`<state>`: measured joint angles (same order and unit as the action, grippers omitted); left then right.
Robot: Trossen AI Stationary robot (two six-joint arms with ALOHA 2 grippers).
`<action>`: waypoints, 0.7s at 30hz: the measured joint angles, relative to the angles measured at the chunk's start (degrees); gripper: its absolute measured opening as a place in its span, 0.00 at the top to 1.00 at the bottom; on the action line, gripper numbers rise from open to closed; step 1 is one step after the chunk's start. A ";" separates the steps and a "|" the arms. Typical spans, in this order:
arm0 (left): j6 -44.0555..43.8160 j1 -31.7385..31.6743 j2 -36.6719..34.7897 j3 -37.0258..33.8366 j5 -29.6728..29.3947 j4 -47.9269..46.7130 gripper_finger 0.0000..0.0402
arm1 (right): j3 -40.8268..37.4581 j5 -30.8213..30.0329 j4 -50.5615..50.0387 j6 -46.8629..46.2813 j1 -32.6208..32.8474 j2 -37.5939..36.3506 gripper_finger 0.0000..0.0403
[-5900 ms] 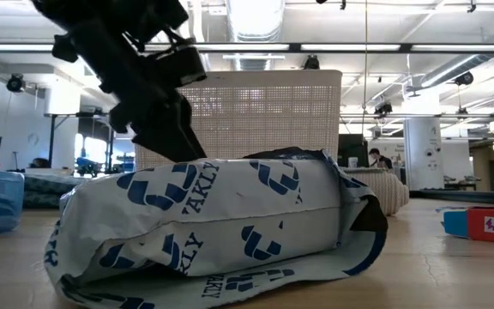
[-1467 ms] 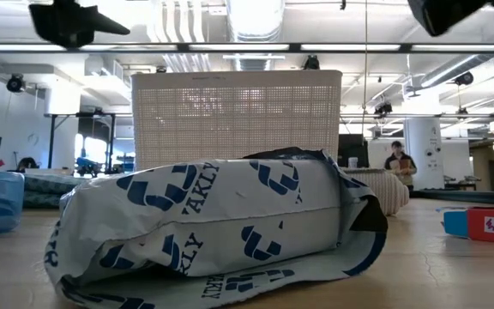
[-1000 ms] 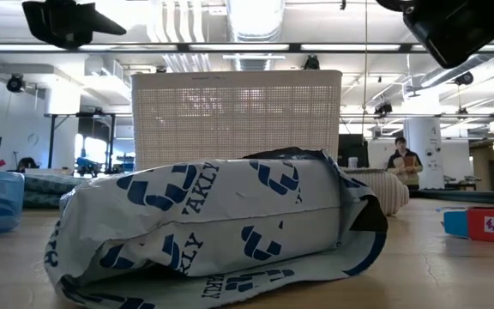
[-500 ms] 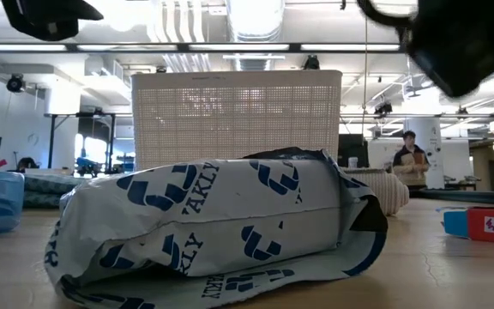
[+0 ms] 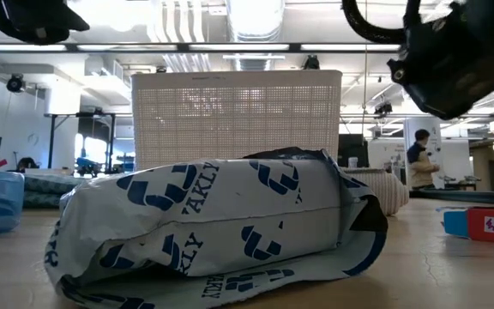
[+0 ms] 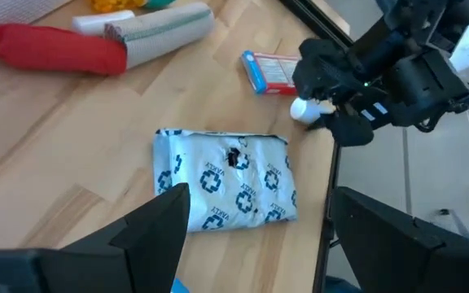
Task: Pick & place medical supplies in basket/bin
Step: Put the white medicine bottle in the white bin
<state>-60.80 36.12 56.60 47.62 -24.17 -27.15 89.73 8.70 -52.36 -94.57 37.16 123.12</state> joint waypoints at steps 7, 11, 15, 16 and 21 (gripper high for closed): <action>-0.02 -0.02 0.00 -1.22 0.01 -0.51 0.31 | 0.26 -0.26 -0.32 2.41 -0.41 -4.86 0.63; -0.01 -0.02 0.00 -1.60 -0.19 -0.50 0.31 | 0.66 -8.69 -0.34 4.11 -0.98 -11.94 0.63; 0.00 -0.02 0.00 -1.63 -1.57 -0.35 0.31 | 0.65 -27.42 -2.29 4.89 -3.17 -21.36 0.60; 0.00 -0.02 0.00 -1.63 -1.92 -0.21 0.31 | 0.63 -33.61 -2.76 5.24 -3.89 -23.91 0.58; -0.02 -0.04 0.00 -1.63 -3.29 0.03 0.31 | 0.62 -57.54 3.54 15.40 -11.91 -33.87 0.50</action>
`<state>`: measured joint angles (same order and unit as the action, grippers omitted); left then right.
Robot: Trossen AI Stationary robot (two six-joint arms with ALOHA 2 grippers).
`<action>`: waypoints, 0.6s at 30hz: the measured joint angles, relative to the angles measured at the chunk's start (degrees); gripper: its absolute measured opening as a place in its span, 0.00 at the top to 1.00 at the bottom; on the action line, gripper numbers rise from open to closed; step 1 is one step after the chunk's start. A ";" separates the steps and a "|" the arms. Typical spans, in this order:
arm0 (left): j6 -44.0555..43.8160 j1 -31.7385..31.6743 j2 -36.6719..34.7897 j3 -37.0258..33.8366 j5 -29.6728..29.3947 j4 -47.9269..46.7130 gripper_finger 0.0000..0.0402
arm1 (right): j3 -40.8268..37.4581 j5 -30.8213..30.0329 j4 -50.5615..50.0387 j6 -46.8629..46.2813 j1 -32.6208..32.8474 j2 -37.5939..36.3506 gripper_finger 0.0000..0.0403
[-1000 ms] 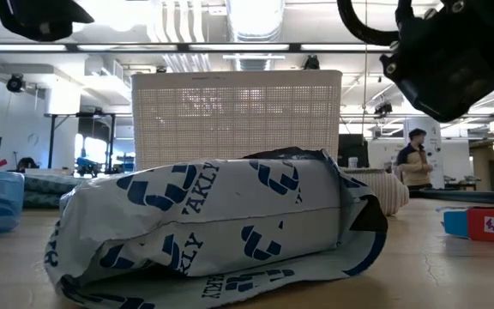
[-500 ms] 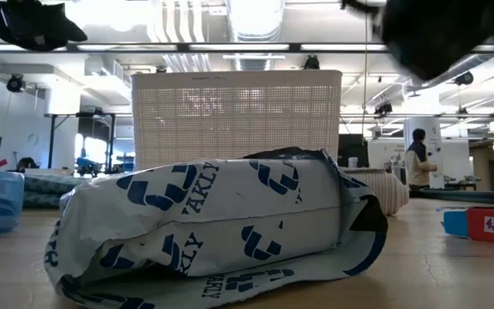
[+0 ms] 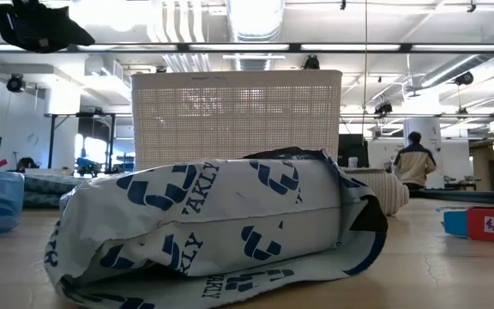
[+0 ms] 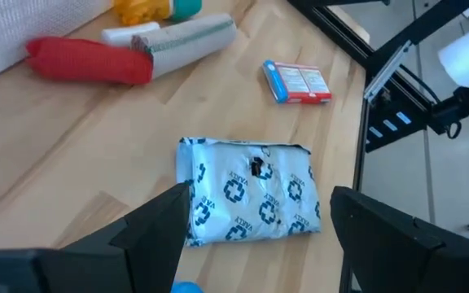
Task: Pick & place medical supplies in basket/bin
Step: Put the white medicine bottle in the white bin
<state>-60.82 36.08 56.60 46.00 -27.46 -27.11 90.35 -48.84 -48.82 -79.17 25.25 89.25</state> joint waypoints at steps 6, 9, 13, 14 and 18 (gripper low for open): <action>-1.55 0.02 0.00 0.00 -0.60 -0.07 0.31 | 0.42 4.55 11.65 26.36 -19.01 -3.80 0.51; -2.97 0.02 0.00 -0.02 -1.07 -0.10 0.31 | 0.74 11.94 10.76 32.22 -29.24 -3.74 0.52; -4.57 0.02 0.01 -0.02 -1.39 -0.22 0.31 | 0.59 30.34 8.71 32.74 -40.09 -1.77 0.49; -5.34 0.02 0.03 -0.07 -1.58 -0.29 0.31 | 0.59 35.29 9.34 32.50 -41.80 -1.16 0.48; -7.23 0.02 0.89 -0.62 -2.95 -0.35 0.31 | 0.59 43.81 11.76 34.60 -44.50 0.97 0.40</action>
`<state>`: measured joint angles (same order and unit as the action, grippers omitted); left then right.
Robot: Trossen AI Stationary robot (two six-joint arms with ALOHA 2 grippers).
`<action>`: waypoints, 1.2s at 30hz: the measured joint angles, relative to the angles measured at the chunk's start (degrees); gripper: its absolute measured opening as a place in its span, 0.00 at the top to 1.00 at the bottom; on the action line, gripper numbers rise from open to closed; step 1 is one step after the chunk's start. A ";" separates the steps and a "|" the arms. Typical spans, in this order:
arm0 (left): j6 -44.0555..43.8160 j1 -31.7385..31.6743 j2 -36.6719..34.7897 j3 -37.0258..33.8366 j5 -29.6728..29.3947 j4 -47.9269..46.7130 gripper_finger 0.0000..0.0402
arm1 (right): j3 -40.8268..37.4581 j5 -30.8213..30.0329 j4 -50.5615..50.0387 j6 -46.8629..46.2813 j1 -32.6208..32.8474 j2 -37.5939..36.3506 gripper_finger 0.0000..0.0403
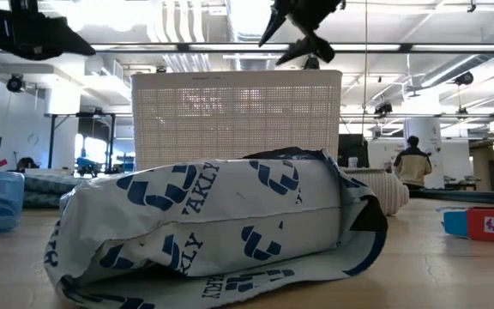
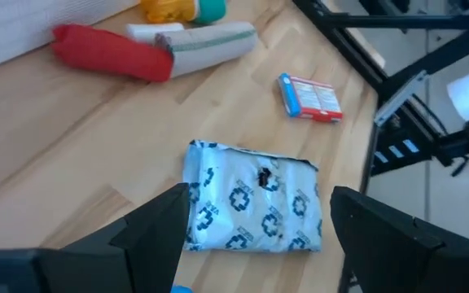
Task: Pick & place medical supplies in basket/bin
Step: Put the white medicine bottle in the white bin, then put the white rolled bandage in the white bin
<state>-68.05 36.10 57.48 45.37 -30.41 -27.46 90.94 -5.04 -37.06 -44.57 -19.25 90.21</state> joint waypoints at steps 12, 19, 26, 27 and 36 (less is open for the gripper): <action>-1.57 -0.04 5.82 0.14 -0.07 0.07 0.31 | 0.04 -0.95 -4.35 11.55 7.40 -2.02 0.17; -1.56 -0.20 7.47 0.21 -0.04 0.28 0.31 | 0.04 -0.88 -18.55 4.59 19.91 -2.51 0.16; 0.20 -0.20 7.45 0.21 -0.02 0.28 0.31 | -3.92 -7.82 -25.33 -2.58 35.38 -1.37 0.15; 0.53 -0.20 7.44 0.21 -0.02 0.26 0.31 | -4.77 -10.21 -25.29 -2.58 37.44 -0.98 0.16; 1.05 -0.20 7.40 0.25 0.00 0.26 0.31 | -12.25 -18.88 -25.06 -3.59 44.92 5.44 0.19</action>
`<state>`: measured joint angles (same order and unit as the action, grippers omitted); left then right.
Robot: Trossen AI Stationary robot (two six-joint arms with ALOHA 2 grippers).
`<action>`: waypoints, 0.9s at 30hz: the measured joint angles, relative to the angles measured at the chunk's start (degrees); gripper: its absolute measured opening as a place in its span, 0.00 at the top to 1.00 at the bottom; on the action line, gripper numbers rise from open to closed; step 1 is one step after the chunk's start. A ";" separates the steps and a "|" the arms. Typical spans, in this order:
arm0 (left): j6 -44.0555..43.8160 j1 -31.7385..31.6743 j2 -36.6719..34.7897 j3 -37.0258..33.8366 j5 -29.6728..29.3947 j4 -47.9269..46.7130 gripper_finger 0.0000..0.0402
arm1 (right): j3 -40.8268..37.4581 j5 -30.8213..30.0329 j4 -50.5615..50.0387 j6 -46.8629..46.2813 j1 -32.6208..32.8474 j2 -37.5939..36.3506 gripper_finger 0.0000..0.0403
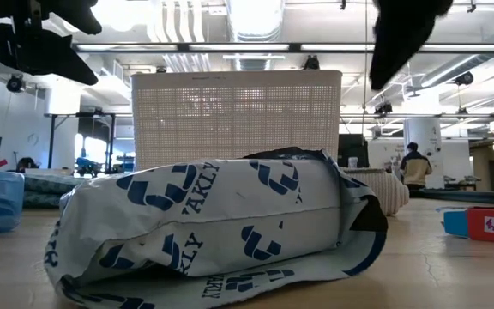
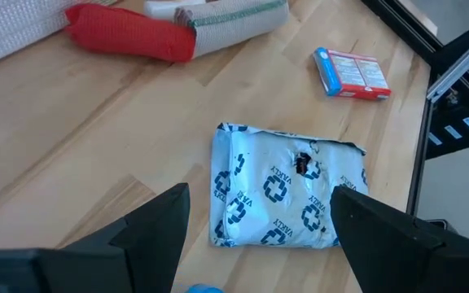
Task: Pick & place medical supplies in basket/bin
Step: Put the white rolled bandage in the white bin
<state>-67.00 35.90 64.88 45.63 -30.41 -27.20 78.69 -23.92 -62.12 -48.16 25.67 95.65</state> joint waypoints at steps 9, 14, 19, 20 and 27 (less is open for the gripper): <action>0.02 0.00 0.00 0.00 0.00 0.03 0.31 | -5.76 2.47 8.57 10.65 -4.43 3.31 0.19; 0.02 0.00 0.00 0.00 -0.58 0.00 0.31 | -8.74 2.17 13.33 15.65 -6.81 3.74 0.19; -0.11 0.00 0.00 0.00 -1.27 0.00 0.31 | -13.28 5.75 23.35 18.95 -8.06 3.77 0.19; -0.11 0.00 0.00 0.00 -1.29 0.00 0.31 | -14.38 5.54 24.63 18.79 -8.34 3.77 0.19; -0.15 0.00 0.00 0.00 -1.33 0.00 0.31 | -21.20 6.15 30.69 17.08 -10.97 3.81 0.19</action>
<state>-67.16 35.90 64.88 45.63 -31.75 -27.20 57.49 -17.77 -31.43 -31.08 14.71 99.46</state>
